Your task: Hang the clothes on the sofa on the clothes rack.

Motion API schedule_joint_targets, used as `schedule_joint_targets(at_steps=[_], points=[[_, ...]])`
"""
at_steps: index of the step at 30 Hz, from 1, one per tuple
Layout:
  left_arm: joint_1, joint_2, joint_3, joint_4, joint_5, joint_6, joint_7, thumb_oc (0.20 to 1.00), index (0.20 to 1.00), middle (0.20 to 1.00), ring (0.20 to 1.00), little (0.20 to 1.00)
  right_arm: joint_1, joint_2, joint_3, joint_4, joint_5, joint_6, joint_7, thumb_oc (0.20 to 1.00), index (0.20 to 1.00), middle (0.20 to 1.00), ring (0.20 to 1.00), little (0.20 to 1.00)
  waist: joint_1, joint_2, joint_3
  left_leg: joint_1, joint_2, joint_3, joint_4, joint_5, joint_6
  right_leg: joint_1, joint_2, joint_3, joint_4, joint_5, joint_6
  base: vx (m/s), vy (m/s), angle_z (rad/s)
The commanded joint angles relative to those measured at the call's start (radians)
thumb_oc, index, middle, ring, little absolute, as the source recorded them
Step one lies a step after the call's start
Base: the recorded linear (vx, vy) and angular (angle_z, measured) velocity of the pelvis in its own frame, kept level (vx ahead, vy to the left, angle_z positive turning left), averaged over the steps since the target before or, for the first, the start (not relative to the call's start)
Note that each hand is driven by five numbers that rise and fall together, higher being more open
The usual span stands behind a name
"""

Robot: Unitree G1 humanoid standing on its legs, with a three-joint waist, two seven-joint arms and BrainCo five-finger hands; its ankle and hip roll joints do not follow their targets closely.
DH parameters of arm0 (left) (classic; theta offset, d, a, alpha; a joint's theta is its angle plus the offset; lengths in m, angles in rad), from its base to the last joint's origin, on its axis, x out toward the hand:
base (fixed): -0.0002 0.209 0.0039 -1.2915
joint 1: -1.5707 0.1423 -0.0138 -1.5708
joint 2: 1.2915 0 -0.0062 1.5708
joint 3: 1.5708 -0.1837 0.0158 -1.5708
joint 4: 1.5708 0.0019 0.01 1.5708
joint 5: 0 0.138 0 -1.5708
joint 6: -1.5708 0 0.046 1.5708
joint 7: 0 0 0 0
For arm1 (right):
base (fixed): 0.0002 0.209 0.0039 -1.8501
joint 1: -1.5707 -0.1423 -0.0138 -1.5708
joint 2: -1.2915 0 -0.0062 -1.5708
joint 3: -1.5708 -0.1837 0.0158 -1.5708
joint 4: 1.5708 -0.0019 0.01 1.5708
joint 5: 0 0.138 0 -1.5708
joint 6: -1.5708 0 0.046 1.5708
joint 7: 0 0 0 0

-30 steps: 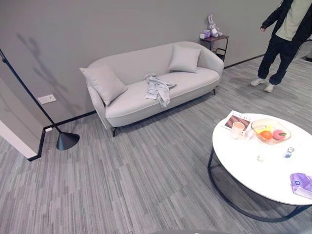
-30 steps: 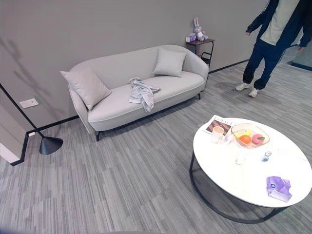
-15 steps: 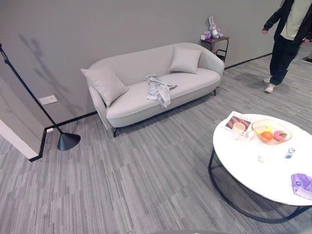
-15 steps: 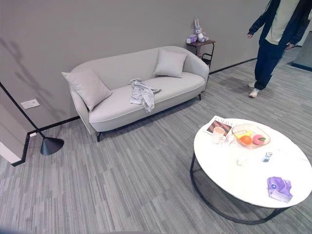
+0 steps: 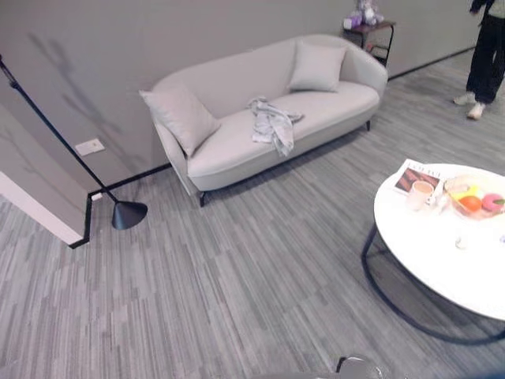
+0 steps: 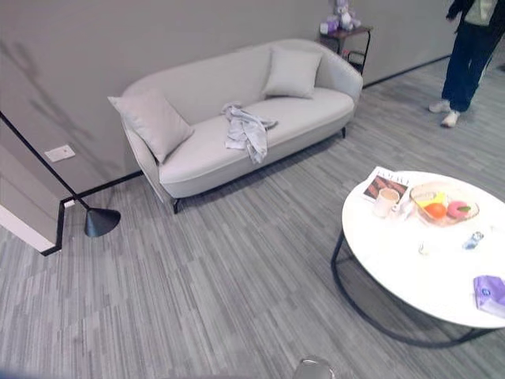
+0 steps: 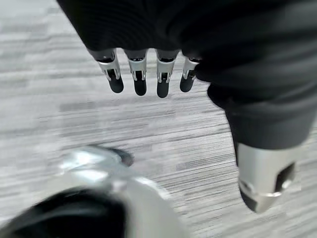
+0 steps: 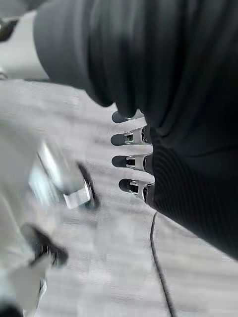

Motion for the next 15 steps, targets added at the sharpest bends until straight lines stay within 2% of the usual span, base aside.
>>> schedule_joint_targets(at_steps=[1, 2, 3, 4, 5, 7, 8, 10, 12, 13, 14, 15], points=[[-0.022, -0.025, 0.017, 0.022, 0.044, -0.017, -0.007, 1.0, 1.0, 1.0, 1.0, 1.0, -0.019, -0.018, -0.029, 0.053, -0.009, -0.007, 0.007, 1.0, 1.0, 1.0, 1.0, 1.0, -0.006, 0.024, -0.037, 0.072, 0.07, -0.092, -0.087, 0.022, -0.066, 0.199, 0.045, -0.078, -0.418, 0.058, -0.004, 0.35, -0.115, 0.1], [-0.024, -0.023, 0.017, 0.021, 0.047, -0.021, -0.004, 1.0, 1.0, 1.0, 1.0, 1.0, -0.016, -0.02, -0.03, 0.055, -0.006, -0.006, 0.006, 1.0, 1.0, 1.0, 1.0, 1.0, -0.012, 0.019, -0.04, 0.087, 0.072, -0.104, -0.097, 0.012, -0.076, 0.213, 0.052, -0.07, -0.496, 0.049, -0.003, 0.36, -0.195, 0.27], [-0.027, -0.022, 0.016, 0.025, 0.049, -0.025, 0.0, 1.0, 1.0, 1.0, 1.0, 1.0, -0.016, -0.02, -0.029, 0.058, -0.002, -0.007, 0.002, 1.0, 1.0, 1.0, 1.0, 1.0, -0.023, 0.008, -0.045, 0.103, 0.076, -0.115, -0.105, 0.0, -0.092, 0.216, 0.064, -0.046, -0.672, 0.063, 0.0, 0.52, -0.287, 0.59], [-0.035, -0.02, 0.023, 0.03, 0.046, -0.031, 0.005, 1.0, 1.0, 1.0, 1.0, 1.0, -0.022, -0.021, -0.034, 0.064, 0.009, -0.008, -0.004, 1.0, 1.0, 1.0, 1.0, 1.0, -0.044, -0.007, -0.052, 0.137, 0.09, -0.143, -0.127, -0.017, -0.117, 0.209, 0.086, 0.009, -0.926, 0.135, 0.025, 0.71, -0.339, 0.84], [-0.04, -0.022, 0.037, 0.038, 0.033, -0.036, 0.009, 1.0, 1.0, 1.0, 1.0, 1.0, -0.022, -0.016, -0.045, 0.07, 0.014, -0.002, -0.004, 1.0, 1.0, 1.0, 1.0, 1.0, -0.055, 0.004, -0.055, 0.193, 0.13, -0.158, -0.164, -0.035, -0.138, 0.157, 0.083, 0.035, -1.04, 0.192, 0.057, 0.73, -0.296, 0.81], [-0.035, -0.03, 0.044, 0.044, 0.023, -0.037, 0.008, 1.0, 1.0, 1.0, 1.0, 1.0, -0.012, -0.01, -0.053, 0.077, 0.004, 0.004, -0.002, 1.0, 1.0, 1.0, 1.0, 1.0, -0.07, 0.003, -0.064, 0.245, 0.153, -0.168, -0.18, -0.056, -0.153, 0.103, 0.065, 0.044, -1.04, 0.206, 0.072, 0.65, -0.267, 0.7], [-0.037, -0.034, 0.053, 0.062, 0.031, -0.036, 0.005, 1.0, 1.0, 1.0, 1.0, 1.0, 0.012, -0.014, -0.068, 0.086, 0.01, 0.011, 0.003, 1.0, 1.0, 1.0, 1.0, 1.0, -0.086, -0.01, -0.072, 0.269, 0.177, -0.195, -0.18, -0.054, -0.168, 0.125, 0.068, 0.056, -1.04, 0.246, 0.075, 0.68, -0.359, 0.98], [-0.021, -0.042, 0.06, 0.081, 0.028, -0.036, 0.01, 1.0, 1.0, 1.0, 1.0, 1.0, 0.016, -0.017, -0.067, 0.092, 0.001, 0.01, 0.001, 1.0, 1.0, 1.0, 1.0, 1.0, -0.097, -0.014, -0.087, 0.284, 0.217, -0.202, -0.16, -0.026, -0.187, 0.144, 0.085, 0.054, -1.023, 0.276, 0.064, 0.58, -0.377, 0.94], [-0.019, -0.042, 0.078, 0.076, 0.003, -0.03, 0.015, 1.0, 1.0, 1.0, 1.0, 1.0, 0.014, -0.029, -0.07, 0.1, -0.001, 0.011, -0.005, 1.0, 1.0, 1.0, 1.0, 1.0, -0.101, 0.008, -0.092, 0.275, 0.292, -0.201, -0.116, 0.074, -0.218, 0.121, 0.127, 0.044, -0.94, 0.232, 0.041, 0.48, -0.391, 0.32], [-0.019, -0.047, 0.091, 0.074, -0.033, -0.035, 0.025, 1.0, 1.0, 1.0, 1.0, 1.0, 0.002, -0.042, -0.06, 0.095, 0.011, -0.002, -0.013, 1.0, 1.0, 1.0, 1.0, 1.0, -0.094, 0.015, -0.098, 0.206, 0.324, -0.207, -0.005, 0.243, -0.232, 0.142, 0.156, 0.02, -0.916, 0.197, 0.01, 0.52, -0.428, 0.07], [-0.02, -0.049, 0.087, 0.066, -0.035, -0.037, 0.029, 1.0, 1.0, 1.0, 1.0, 1.0, -0.006, -0.043, -0.048, 0.084, 0.02, -0.013, -0.016, 1.0, 1.0, 1.0, 1.0, 1.0, -0.091, 0.007, -0.104, 0.173, 0.328, -0.201, 0.072, 0.305, -0.232, 0.179, 0.168, 0.001, -0.925, 0.179, -0.01, 0.72, -0.613, 0.22], [-0.027, -0.037, 0.078, 0.043, -0.032, -0.038, 0.04, 1.0, 1.0, 1.0, 1.0, 1.0, -0.02, -0.041, -0.025, 0.043, 0.063, -0.046, -0.031, 1.0, 1.0, 1.0, 1.0, 1.0, -0.082, -0.021, -0.102, 0.11, 0.355, -0.14, 0.234, 0.404, -0.228, 0.262, 0.201, -0.029, -0.955, 0.149, -0.057, 0.47, -0.412, 0.23]])
